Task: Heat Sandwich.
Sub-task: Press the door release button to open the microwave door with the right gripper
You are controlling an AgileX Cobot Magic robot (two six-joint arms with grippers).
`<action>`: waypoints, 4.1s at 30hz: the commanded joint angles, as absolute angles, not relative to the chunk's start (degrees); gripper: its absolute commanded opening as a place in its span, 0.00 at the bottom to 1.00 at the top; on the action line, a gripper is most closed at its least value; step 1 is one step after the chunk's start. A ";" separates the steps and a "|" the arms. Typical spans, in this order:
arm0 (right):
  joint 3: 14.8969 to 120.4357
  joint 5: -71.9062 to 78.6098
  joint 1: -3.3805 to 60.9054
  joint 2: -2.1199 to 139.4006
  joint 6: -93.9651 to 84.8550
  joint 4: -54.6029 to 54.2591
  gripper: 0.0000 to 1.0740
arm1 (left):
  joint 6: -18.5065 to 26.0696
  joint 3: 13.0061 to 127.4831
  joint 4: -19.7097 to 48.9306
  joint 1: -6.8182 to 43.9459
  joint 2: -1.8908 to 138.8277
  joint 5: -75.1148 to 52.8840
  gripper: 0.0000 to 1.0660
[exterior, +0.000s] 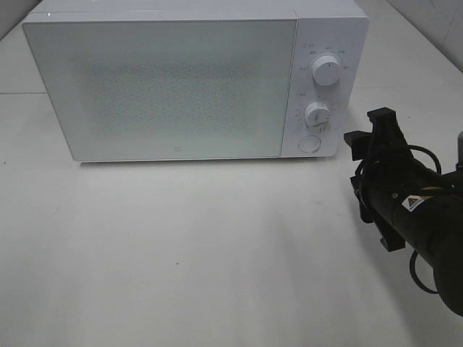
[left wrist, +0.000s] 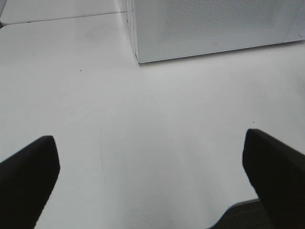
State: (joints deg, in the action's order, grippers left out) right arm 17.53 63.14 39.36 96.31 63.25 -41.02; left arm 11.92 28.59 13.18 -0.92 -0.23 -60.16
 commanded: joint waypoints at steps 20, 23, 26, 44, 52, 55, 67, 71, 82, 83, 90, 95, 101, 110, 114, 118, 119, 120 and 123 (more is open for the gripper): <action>19.54 60.10 39.48 99.47 72.94 -39.76 0.00 | 11.63 28.30 13.41 -0.92 -1.83 -59.76 0.94; 20.51 60.22 39.48 100.78 74.60 -38.85 0.00 | 11.63 28.30 13.41 -0.92 -1.83 -59.76 0.94; 22.63 61.13 39.48 103.93 77.35 -37.82 0.00 | 11.63 28.30 13.41 -0.92 -1.83 -59.76 0.94; 31.17 58.67 32.49 111.55 82.28 -28.53 0.00 | 11.63 28.30 13.41 -0.92 -1.83 -59.76 0.94; 34.72 54.32 28.65 111.84 81.13 -25.78 0.00 | 11.63 28.30 13.41 -0.92 -1.83 -59.76 0.94; 37.13 53.80 27.44 114.08 80.67 -24.87 0.00 | 11.63 28.30 13.41 -0.92 -1.83 -59.76 0.94; 41.94 53.63 26.13 118.95 80.73 -24.52 0.00 | 11.63 28.30 13.41 -0.92 -1.83 -59.76 0.94; 42.80 53.29 25.50 119.86 80.27 -24.64 0.00 | 11.63 28.30 13.41 -0.92 -1.83 -59.76 0.94; 44.35 55.86 24.81 121.12 79.98 -24.92 0.00 | 11.63 28.30 13.41 -0.92 -1.83 -59.76 0.94; 44.35 56.67 24.81 121.12 80.27 -24.87 0.00 | 11.63 28.30 13.41 -0.92 -1.83 -59.76 0.94; 44.35 59.70 24.87 121.01 80.73 -24.64 0.00 | 11.63 28.30 13.41 -0.92 -1.83 -59.76 0.94; 45.15 59.99 24.87 121.01 81.42 -24.64 0.00 | 11.63 28.30 13.41 -0.92 -1.83 -59.76 0.94; 49.05 61.99 24.92 121.41 80.27 -25.84 0.00 | 11.63 28.30 13.41 -0.92 -1.83 -59.76 0.94; 54.14 67.49 24.87 123.76 79.81 -29.62 0.00 | 11.63 28.30 13.41 -0.92 -1.83 -59.76 0.94; 54.83 67.38 24.87 123.82 79.47 -29.51 0.00 | 11.63 28.30 13.41 -0.92 -1.83 -59.76 0.94; 54.77 66.69 24.87 123.82 78.95 -29.28 0.00 | 11.63 28.30 13.41 -0.92 -1.83 -59.76 0.94; 54.77 66.35 24.87 123.82 78.95 -29.28 0.00 | 11.63 28.30 13.41 -0.92 -1.83 -59.76 0.94; 54.77 66.35 24.87 123.82 78.95 -29.28 0.00 | 11.63 28.30 13.41 -0.92 -1.83 -59.76 0.94; 54.77 64.11 24.87 123.82 78.95 -29.11 0.00 | 11.63 28.30 13.41 -0.92 -1.83 -59.76 0.94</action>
